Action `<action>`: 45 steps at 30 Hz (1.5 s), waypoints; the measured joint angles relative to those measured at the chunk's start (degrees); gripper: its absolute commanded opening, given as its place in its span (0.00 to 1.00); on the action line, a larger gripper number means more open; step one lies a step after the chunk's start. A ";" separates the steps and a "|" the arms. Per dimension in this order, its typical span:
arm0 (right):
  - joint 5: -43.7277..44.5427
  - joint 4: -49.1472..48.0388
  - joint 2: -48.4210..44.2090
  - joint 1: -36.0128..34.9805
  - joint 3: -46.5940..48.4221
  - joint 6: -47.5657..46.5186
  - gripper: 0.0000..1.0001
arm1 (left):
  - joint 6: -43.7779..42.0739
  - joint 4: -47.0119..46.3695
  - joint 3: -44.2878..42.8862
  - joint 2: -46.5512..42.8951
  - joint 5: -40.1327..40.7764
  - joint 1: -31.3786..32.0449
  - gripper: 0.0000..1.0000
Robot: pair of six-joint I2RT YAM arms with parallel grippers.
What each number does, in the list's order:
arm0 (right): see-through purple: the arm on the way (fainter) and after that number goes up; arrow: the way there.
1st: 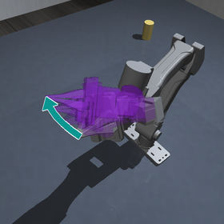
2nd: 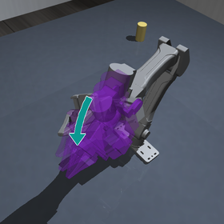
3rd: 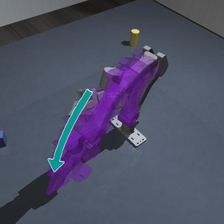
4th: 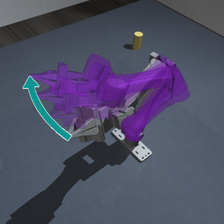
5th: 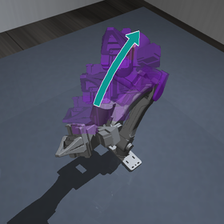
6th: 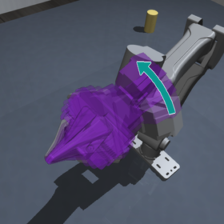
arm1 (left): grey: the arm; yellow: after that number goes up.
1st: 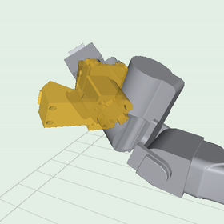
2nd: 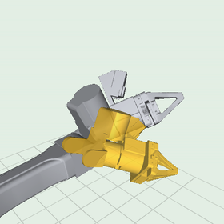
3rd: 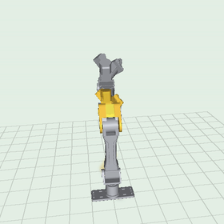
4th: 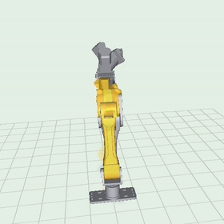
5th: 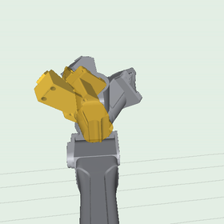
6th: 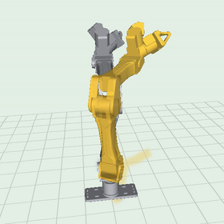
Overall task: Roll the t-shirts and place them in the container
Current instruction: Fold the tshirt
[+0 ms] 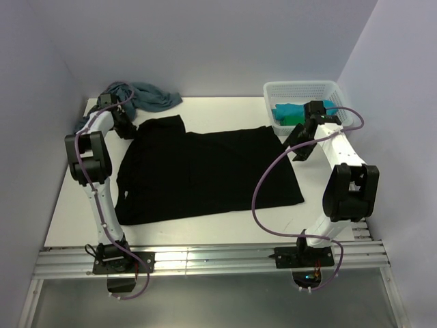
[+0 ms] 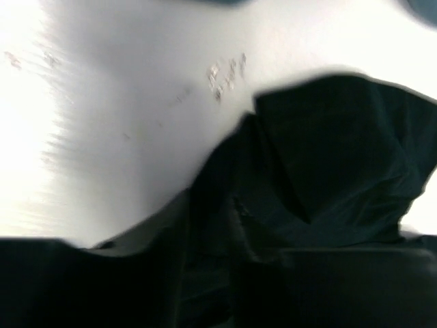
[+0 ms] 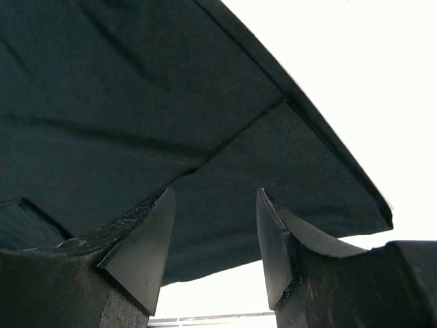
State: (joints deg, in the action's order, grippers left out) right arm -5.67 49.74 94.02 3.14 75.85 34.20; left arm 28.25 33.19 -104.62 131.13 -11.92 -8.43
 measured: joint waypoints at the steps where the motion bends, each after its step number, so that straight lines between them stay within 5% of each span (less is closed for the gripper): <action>1: -0.02 -0.02 0.00 -0.07 0.00 0.15 0.58 | 0.02 0.57 0.00 0.00 0.87 0.44 0.14; 3: -0.02 -0.11 -0.07 -0.28 -0.11 0.59 0.58 | -0.68 1.44 0.26 0.00 2.82 1.27 0.00; 13: 0.09 -1.16 0.28 -2.62 0.09 1.25 0.58 | -0.79 2.03 8.81 -6.29 11.23 -1.07 0.00; 23: 3.34 -0.42 18.43 -10.78 25.07 -2.51 0.55 | -0.85 2.45 13.05 -9.20 12.79 -6.29 0.01; 29: 4.20 -1.14 30.80 -14.53 40.63 -4.59 0.55 | -1.36 2.21 13.88 -9.86 12.52 -6.40 0.40; 38: 7.30 -4.11 42.12 -16.52 50.73 -6.21 0.56 | -0.85 6.32 7.06 -10.03 9.81 -6.71 0.58; 45: 11.98 -9.64 43.50 -17.59 50.58 -7.91 0.57 | -1.07 -1.27 0.24 -9.97 3.87 -6.73 0.61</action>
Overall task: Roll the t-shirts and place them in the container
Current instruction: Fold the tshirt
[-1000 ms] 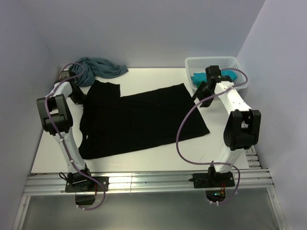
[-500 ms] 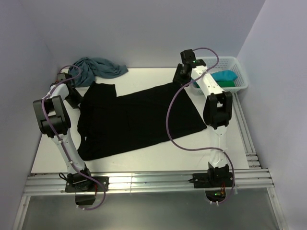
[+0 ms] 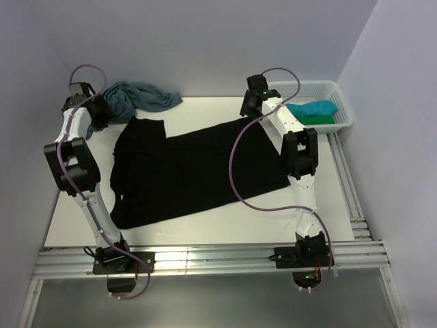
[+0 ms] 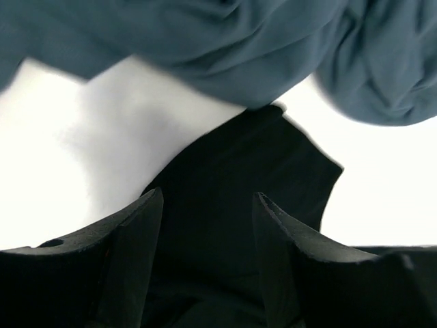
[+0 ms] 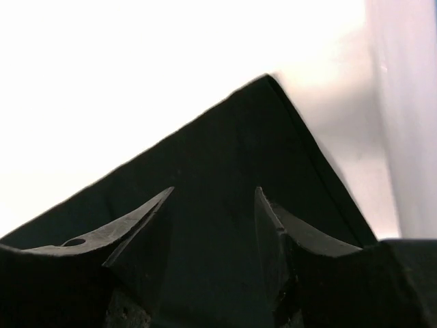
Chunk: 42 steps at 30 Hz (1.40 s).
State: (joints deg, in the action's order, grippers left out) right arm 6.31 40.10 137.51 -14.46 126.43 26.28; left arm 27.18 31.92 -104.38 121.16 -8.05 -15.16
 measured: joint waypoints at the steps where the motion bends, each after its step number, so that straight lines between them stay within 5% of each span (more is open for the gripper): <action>1: 0.28 -1.27 0.00 -0.15 -0.52 -0.02 0.58 | -0.02 -1.05 -0.50 0.33 -0.55 0.11 0.61; 13: 2.99 -6.03 7.45 -1.92 2.69 1.46 0.59 | -1.01 -4.87 -11.21 14.64 -2.19 3.69 0.61; 30: 1.55 -5.60 8.22 -1.97 2.56 4.11 0.59 | -3.56 -7.96 -16.85 20.70 1.95 7.21 0.51; 34: 1.44 -5.68 8.22 -1.97 2.80 4.13 0.59 | -4.46 -7.93 -16.81 21.14 3.43 8.33 0.41; 38: 0.85 -5.01 8.24 -1.97 4.00 4.37 0.59 | -5.46 -7.63 -16.70 21.14 5.27 9.11 0.12; 42: 0.46 -5.75 8.24 -1.97 3.74 4.59 0.59 | -5.68 -9.38 -13.60 19.56 7.26 9.42 0.00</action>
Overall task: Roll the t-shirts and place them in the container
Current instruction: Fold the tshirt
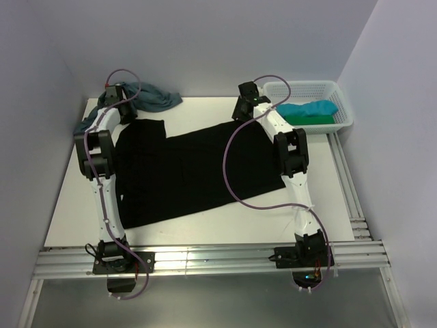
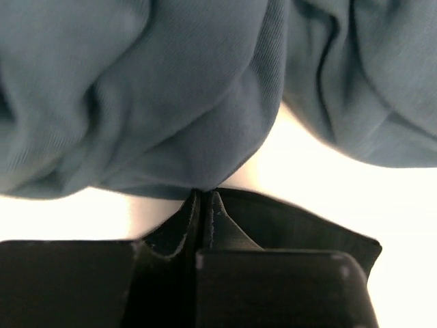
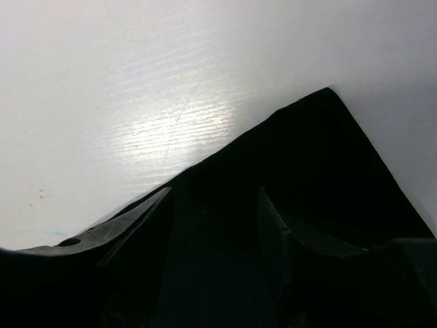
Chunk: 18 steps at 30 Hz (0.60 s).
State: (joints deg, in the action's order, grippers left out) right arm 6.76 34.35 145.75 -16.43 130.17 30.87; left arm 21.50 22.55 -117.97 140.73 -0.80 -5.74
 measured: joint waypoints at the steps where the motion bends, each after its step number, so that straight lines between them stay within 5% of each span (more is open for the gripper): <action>1: -0.13 -0.04 0.00 0.02 -0.04 0.09 0.59 | -0.07 -0.35 1.16 -0.79 0.70 0.00 0.00; 12: -1.38 -0.09 -0.35 0.24 -0.11 -0.42 0.59 | -0.94 -2.89 11.96 -16.63 3.72 0.48 0.00; 18: -3.82 -1.18 -7.80 0.46 -10.86 -1.81 0.59 | -0.94 -4.79 13.05 -22.27 3.65 1.46 0.00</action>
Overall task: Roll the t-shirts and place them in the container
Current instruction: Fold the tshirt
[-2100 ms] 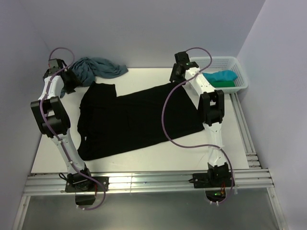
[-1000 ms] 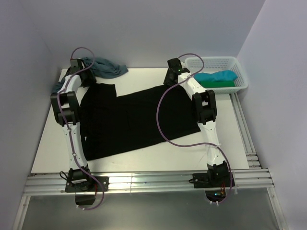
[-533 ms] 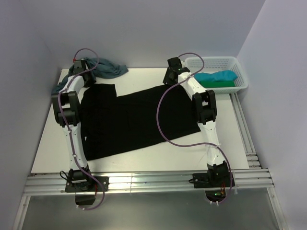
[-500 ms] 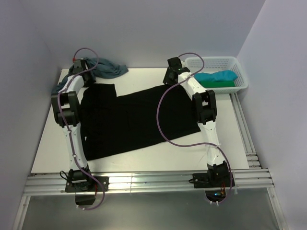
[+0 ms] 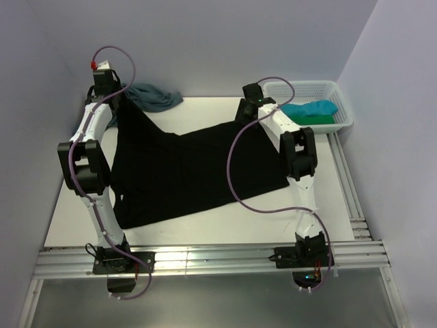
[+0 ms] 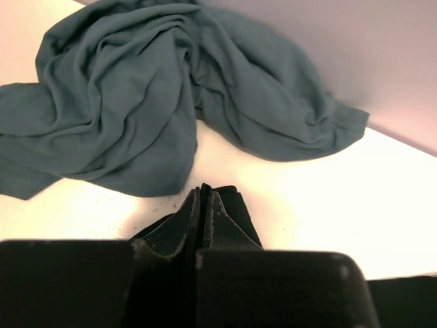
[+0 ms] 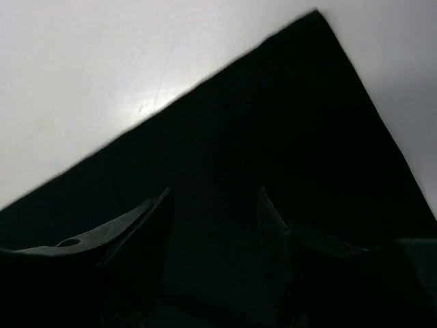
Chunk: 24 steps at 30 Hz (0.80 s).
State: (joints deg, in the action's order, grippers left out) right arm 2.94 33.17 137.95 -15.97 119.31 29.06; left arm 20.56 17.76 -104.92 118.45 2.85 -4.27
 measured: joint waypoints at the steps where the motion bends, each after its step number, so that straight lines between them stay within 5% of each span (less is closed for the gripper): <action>1: -0.50 -0.28 -3.19 0.00 -3.43 -0.09 0.60 | 0.00 -0.17 0.04 -0.28 -0.02 0.13 0.00; 15: -0.26 2.25 -63.10 4.59 -53.70 7.61 0.53 | 0.04 0.22 1.42 -0.35 -0.44 1.49 0.00; 24: -7.61 -2.43 -66.75 18.71 -77.15 14.91 0.51 | 0.09 0.63 1.42 -0.35 -0.42 2.40 0.00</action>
State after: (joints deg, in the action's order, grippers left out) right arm -4.67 30.74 71.20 2.74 42.15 43.97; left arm 20.64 18.39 -103.50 118.10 2.44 -1.87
